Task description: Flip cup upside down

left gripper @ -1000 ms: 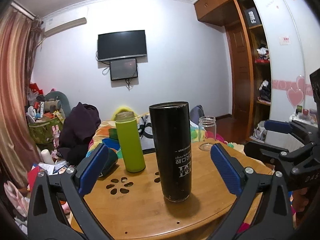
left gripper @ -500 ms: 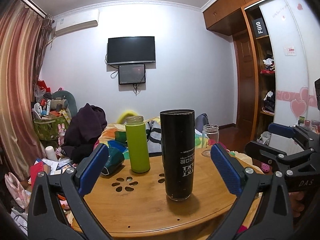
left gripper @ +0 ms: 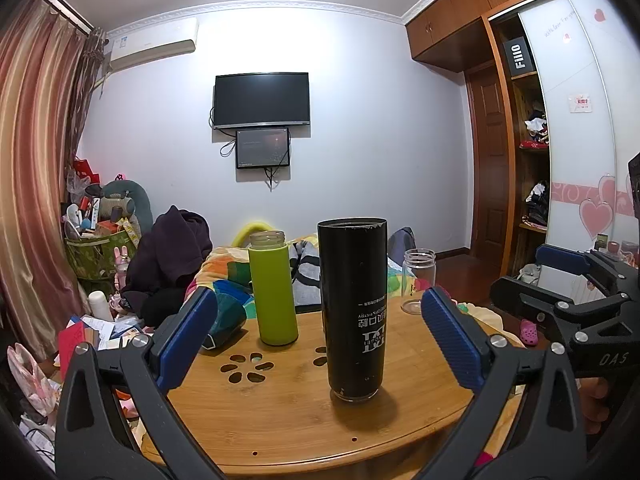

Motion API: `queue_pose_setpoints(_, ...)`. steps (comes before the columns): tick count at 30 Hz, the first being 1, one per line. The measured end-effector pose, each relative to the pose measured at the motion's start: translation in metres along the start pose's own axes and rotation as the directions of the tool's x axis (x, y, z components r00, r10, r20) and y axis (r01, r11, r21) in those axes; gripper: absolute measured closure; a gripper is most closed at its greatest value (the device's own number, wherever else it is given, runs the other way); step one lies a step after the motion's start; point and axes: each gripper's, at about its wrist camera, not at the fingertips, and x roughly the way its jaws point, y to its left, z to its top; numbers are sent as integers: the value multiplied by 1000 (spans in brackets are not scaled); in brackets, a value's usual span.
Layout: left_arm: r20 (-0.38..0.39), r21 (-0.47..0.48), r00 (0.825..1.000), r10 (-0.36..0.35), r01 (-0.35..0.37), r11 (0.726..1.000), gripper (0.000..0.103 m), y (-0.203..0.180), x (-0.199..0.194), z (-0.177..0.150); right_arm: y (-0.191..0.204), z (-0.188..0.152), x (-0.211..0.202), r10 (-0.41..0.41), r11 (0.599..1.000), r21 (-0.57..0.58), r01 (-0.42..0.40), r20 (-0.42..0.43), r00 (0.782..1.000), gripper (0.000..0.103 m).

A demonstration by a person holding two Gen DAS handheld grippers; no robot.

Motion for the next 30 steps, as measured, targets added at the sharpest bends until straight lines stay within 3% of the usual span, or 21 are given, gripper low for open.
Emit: queue_pose_setpoints(30,14,6,1000,-3,3,1000,0,-4,-4,1,2,2,-3,5,1000,0,-5,8,1000,0)
